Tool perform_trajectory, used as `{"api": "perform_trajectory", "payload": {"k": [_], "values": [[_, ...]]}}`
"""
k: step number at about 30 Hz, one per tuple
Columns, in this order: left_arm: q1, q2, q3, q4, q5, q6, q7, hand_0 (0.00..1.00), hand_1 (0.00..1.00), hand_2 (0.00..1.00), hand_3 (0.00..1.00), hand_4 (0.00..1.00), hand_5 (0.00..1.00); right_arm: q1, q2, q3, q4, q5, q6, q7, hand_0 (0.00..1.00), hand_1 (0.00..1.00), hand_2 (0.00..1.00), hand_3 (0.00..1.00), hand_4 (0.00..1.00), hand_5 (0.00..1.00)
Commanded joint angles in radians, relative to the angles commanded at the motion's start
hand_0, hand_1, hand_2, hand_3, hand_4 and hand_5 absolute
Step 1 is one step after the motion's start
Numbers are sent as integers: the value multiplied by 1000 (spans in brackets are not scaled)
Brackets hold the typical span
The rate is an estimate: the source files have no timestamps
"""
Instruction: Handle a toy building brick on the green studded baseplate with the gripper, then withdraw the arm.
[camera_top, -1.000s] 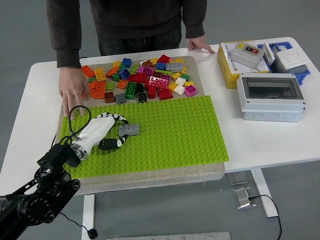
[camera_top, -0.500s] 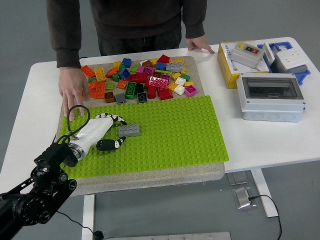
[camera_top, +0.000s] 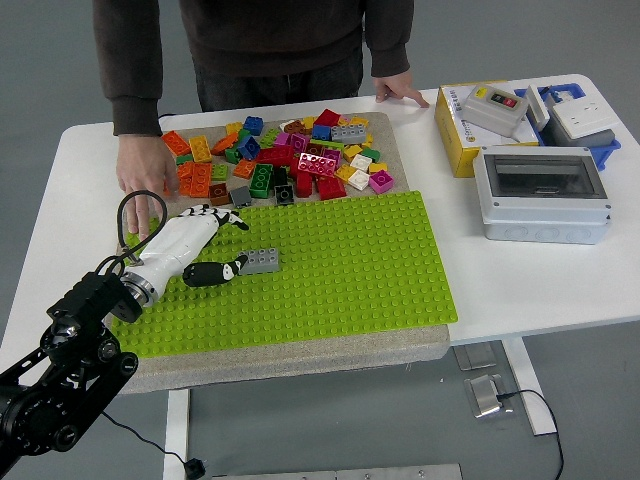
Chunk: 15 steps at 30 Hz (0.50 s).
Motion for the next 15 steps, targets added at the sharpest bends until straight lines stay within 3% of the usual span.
{"api": "perform_trajectory", "payload": {"k": [4,5,10,11,15], "values": [[4,9,-3,-44,37,9,-9,998,927,894,609,747,510,0,0,5,0,-7,0,-2,654,646,674,501,413,697],[3,11,-1,-56,48,13,-11,998,996,931,538,658,841,0,-1,6,0,-8,0,-3,652,646,674,501,413,699],[-11,16,19,-62,85,39,-7,998,996,931,538,658,841,1,-1,9,0,-9,0,-4,652,646,674,501,413,699],[-17,16,27,-51,95,45,-4,998,998,968,551,513,998,1,-1,10,0,-9,0,-5,653,645,674,499,413,699],[-39,9,64,6,127,73,9,998,998,968,551,513,998,2,0,11,0,-9,0,-5,653,645,674,499,413,699]]}}
